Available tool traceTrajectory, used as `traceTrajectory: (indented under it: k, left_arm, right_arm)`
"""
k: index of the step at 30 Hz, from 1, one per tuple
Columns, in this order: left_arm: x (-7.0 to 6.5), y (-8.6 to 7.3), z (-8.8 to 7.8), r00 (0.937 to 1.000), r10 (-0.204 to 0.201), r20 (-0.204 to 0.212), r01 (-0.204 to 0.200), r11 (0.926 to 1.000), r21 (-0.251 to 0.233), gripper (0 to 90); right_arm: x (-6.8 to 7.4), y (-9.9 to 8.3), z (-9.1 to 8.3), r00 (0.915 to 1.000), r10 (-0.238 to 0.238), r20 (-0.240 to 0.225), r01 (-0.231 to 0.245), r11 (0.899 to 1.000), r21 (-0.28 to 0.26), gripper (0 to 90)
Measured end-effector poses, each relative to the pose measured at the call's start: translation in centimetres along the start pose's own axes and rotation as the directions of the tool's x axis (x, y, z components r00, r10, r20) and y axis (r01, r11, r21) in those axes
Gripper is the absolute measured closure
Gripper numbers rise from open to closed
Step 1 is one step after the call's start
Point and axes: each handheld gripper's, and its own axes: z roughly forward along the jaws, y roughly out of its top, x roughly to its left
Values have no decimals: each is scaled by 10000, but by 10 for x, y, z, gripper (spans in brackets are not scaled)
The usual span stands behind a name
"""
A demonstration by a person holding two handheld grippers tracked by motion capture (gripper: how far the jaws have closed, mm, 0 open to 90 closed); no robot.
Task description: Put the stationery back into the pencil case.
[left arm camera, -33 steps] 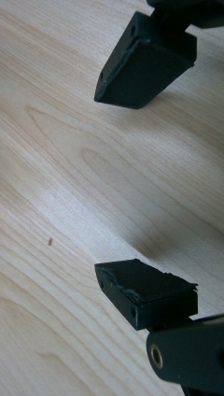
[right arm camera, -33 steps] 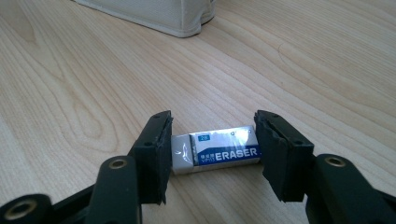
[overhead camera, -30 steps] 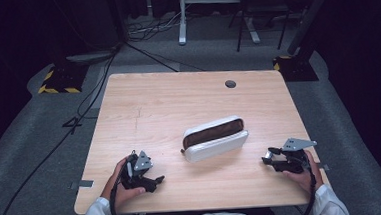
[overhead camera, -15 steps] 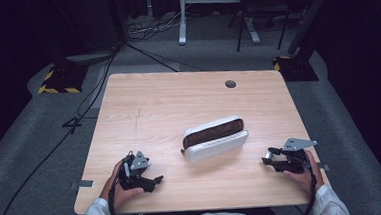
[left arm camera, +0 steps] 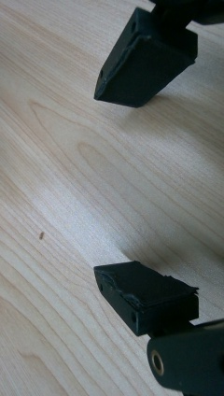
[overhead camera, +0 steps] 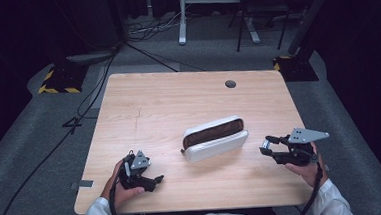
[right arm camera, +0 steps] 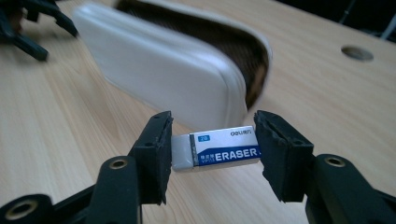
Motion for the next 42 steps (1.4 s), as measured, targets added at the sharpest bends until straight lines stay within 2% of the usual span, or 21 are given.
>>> traceTrajectory:
  k: [3,6,10,12,16,20,28,36,42]
  left_arm:
    - [0,0,0,10000,2,-1,-2,10000,5,149]
    - [0,0,0,10000,16,2,-16,10000,1,149]
    - [0,0,0,10000,14,6,-14,10000,0,149]
    - [0,0,0,10000,17,1,-17,10000,-1,149]
    - [0,0,0,10000,17,3,-17,10000,-1,149]
    - [0,0,0,10000,18,2,-18,10000,1,149]
    - [0,0,0,10000,18,3,-18,10000,0,149]
    - [0,0,0,10000,13,5,-13,10000,2,149]
    - [0,0,0,10000,28,19,-28,10000,6,149]
  right_arm:
    - [9,31,-1,9993,-347,-131,343,9991,-255,483]
    - [18,58,7,9968,-789,-161,786,9967,-213,483]
    - [26,79,24,9941,-1084,-96,1085,9941,55,483]
    - [29,87,38,9935,-1140,-4,1140,9932,236,483]
    - [30,93,58,9940,-1087,127,1080,9931,465,482]
    - [32,95,75,9964,-810,259,794,9951,585,482]
    - [40,95,89,9936,-868,730,807,9933,830,478]
    - [39,93,96,9912,-849,1020,747,9922,998,470]
    - [37,92,97,9908,-686,1166,574,9936,969,404]
